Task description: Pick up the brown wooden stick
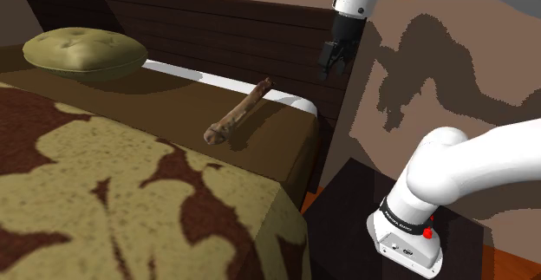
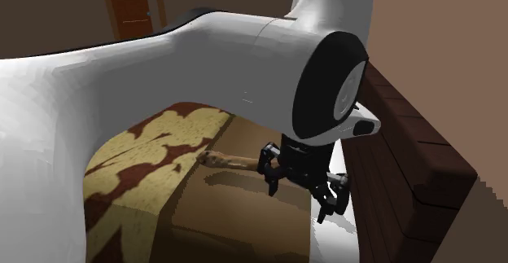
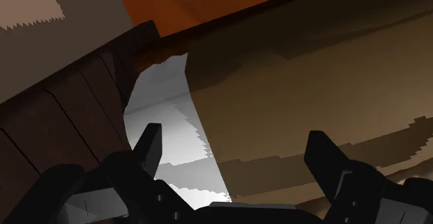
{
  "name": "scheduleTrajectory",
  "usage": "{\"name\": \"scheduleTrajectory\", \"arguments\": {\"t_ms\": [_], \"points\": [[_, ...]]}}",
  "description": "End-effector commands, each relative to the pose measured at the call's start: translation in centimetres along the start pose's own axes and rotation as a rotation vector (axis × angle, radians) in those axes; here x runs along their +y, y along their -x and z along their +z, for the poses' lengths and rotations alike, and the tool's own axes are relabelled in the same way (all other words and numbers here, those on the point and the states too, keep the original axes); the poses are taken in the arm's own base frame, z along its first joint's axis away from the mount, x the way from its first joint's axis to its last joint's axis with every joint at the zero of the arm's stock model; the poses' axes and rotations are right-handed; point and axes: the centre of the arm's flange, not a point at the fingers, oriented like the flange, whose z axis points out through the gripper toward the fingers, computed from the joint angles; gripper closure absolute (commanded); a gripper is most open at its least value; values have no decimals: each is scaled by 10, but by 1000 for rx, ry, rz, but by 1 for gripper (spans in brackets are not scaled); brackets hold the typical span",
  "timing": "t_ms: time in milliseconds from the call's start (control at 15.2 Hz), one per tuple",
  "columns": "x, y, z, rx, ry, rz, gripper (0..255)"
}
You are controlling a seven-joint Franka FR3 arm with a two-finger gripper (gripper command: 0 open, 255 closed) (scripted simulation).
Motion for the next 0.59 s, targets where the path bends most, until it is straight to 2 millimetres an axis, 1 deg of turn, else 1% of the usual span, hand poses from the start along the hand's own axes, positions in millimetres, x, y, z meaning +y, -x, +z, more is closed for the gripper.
{"name": "scheduleTrajectory", "arguments": {"t_ms": [0, 264, 528], "points": [[0, 0, 0, 0, 0, 0, 0], [-51, -11, 15, 6, 9, 214, 0], [-98, -32, 31, 12, 19, 428, 0]]}}
